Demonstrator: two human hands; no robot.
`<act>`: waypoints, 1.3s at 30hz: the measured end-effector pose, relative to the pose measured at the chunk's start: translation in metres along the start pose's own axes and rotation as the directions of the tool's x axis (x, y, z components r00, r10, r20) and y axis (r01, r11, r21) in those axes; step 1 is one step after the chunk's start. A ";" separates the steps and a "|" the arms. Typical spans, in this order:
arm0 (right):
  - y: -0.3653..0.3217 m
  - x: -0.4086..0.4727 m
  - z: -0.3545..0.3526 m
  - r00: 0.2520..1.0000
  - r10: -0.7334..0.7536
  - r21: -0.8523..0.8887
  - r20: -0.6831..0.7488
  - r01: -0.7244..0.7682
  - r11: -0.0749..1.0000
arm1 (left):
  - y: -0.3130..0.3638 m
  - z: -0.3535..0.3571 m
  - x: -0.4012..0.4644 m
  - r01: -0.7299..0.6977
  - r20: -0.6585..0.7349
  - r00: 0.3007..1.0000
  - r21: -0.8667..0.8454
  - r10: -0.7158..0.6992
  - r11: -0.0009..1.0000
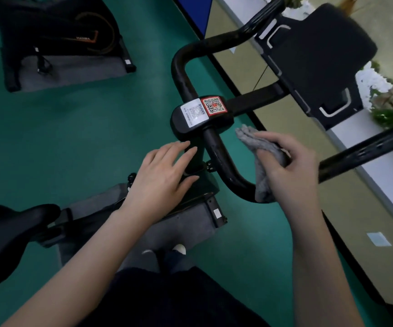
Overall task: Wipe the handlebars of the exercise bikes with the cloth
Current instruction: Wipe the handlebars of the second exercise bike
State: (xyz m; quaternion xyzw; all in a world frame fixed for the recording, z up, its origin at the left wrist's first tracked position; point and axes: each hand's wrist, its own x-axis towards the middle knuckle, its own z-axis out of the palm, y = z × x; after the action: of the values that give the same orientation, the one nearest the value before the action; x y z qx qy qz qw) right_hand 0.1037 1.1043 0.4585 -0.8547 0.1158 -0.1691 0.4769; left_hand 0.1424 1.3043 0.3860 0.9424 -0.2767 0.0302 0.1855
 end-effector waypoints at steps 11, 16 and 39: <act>-0.006 0.030 0.045 0.980 0.120 -0.270 0.157 -0.074 0.960 | -0.017 -0.016 0.030 -0.117 -0.140 0.984 -0.043 0.110 0.992; -0.013 0.010 0.021 0.960 0.230 -0.352 0.159 -0.162 0.922 | -0.024 -0.020 0.053 -0.229 -0.092 0.970 -0.056 0.223 0.972; -0.027 -0.003 0.087 0.961 0.015 -0.352 -0.275 -0.115 0.929 | -0.050 -0.015 0.087 -0.376 -0.095 0.926 -0.305 0.365 0.875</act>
State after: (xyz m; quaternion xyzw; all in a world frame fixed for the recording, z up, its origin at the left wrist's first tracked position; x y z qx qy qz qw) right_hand 0.1365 1.1874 0.4381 -0.8933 0.2369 -0.2422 0.2953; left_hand 0.2431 1.3047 0.3969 0.8289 -0.4500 0.0365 0.3302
